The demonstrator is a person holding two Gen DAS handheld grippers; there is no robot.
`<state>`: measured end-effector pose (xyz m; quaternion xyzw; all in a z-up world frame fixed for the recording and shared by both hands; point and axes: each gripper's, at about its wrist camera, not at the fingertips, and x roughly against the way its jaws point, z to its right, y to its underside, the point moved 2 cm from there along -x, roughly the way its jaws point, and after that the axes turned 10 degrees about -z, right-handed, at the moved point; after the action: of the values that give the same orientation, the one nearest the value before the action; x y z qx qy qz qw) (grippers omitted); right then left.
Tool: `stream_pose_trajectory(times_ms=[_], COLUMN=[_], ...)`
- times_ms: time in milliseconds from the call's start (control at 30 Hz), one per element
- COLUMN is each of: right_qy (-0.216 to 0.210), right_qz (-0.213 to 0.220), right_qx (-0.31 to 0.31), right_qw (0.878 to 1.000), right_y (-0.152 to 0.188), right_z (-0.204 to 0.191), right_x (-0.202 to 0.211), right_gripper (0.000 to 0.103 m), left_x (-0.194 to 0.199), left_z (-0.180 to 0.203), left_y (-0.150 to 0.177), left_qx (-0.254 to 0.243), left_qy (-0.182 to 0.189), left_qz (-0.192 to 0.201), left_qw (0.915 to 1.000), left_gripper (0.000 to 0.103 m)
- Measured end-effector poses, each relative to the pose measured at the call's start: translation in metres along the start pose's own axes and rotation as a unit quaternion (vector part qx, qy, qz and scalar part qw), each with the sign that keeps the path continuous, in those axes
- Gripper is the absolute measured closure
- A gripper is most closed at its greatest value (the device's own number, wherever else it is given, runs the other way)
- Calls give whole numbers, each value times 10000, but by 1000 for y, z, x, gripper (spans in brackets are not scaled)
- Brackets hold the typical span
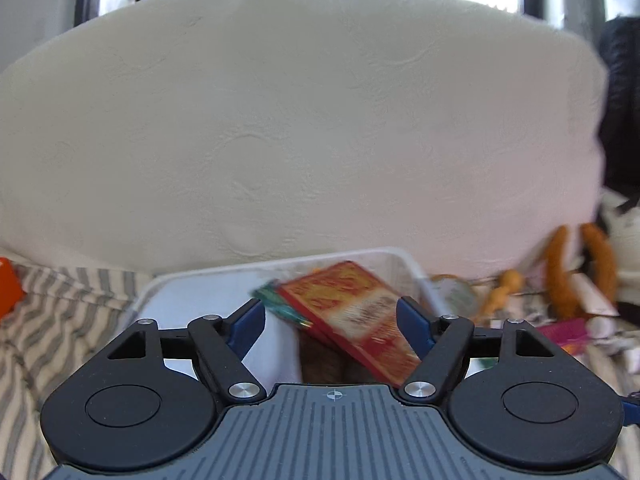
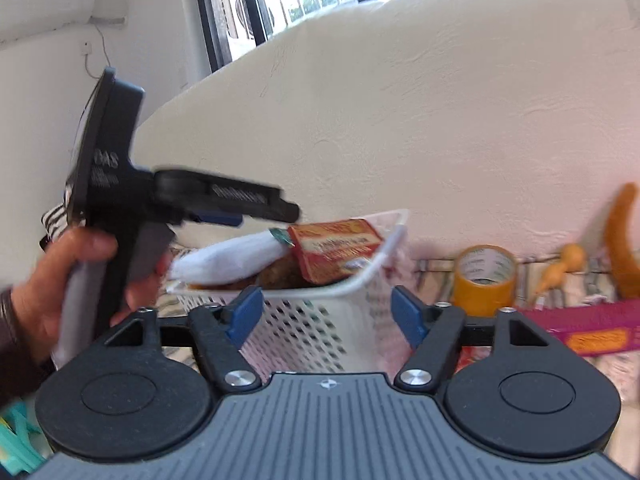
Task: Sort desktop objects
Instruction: 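Withdraw the open left gripper from the basket back over the items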
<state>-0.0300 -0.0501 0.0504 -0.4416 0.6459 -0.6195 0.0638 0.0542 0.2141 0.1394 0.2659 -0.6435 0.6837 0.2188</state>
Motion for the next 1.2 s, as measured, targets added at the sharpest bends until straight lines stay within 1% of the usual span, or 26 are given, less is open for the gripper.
stream_pose_trajectory(times_ms=[67, 133, 167, 233, 300, 400, 500, 533, 600, 667, 733, 900, 933, 1067, 1200], right_qy=[320, 676, 810, 979, 1093, 1265, 1326, 1363, 1470, 1565, 1595, 1566, 1541, 1511, 1495], right_qz=[52, 19, -31, -158, -320, -581, -762, -862, -1003, -1143, -1222, -1321, -1344, -1539, -1614], right_qx=[157, 303, 347, 337, 339, 401, 584, 667, 826, 973, 1077, 1182, 1191, 1149, 1127], right_qw=[9994, 9973, 9961, 9945, 9929, 9895, 9865, 9847, 9806, 9762, 9737, 9716, 9716, 9697, 9690], right_y=[23, 41, 51, 69, 81, 94, 100, 100, 101, 102, 103, 103, 103, 103, 100], right_z=[8, 17, 28, 43, 61, 64, 67, 68, 64, 65, 62, 66, 67, 71, 75], right_x=[19, 30, 18, 15, 13, 18, 12, 9, 2, -7, -14, -28, -31, -43, -50], right_gripper=[25, 23, 22, 19, 17, 17, 17, 17, 21, 33, 37, 37, 37, 44, 44], left_x=[13, 25, 29, 35, 33, 13, -25, -41, -72, -92, -110, -141, -144, -157, -169], left_z=[12, 31, 43, 68, 98, 138, 160, 164, 166, 164, 165, 169, 168, 163, 161], left_y=[9, 20, 26, 39, 55, 81, 99, 100, 100, 98, 96, 94, 94, 95, 95], left_qx=[1, -96, -166, -336, -480, -645, -661, -579, -346, -202, -112, -41, -6, 255, 460], left_qy=[210, 498, 630, 919, 1215, 1518, 1524, 1537, 1541, 1596, 1637, 1615, 1655, 1880, 2097], left_qz=[90, 165, 168, 92, -93, -515, -980, -1157, -1491, -1785, -1992, -2197, -2232, -2397, -2516], left_qw=[9997, 9986, 9977, 9952, 9914, 9850, 9812, 9796, 9761, 9707, 9661, 9621, 9606, 9521, 9437], left_gripper=[15, 11, 10, 9, 6, 5, 5, 5, 5, 5, 5, 5, 5, 5, 5])
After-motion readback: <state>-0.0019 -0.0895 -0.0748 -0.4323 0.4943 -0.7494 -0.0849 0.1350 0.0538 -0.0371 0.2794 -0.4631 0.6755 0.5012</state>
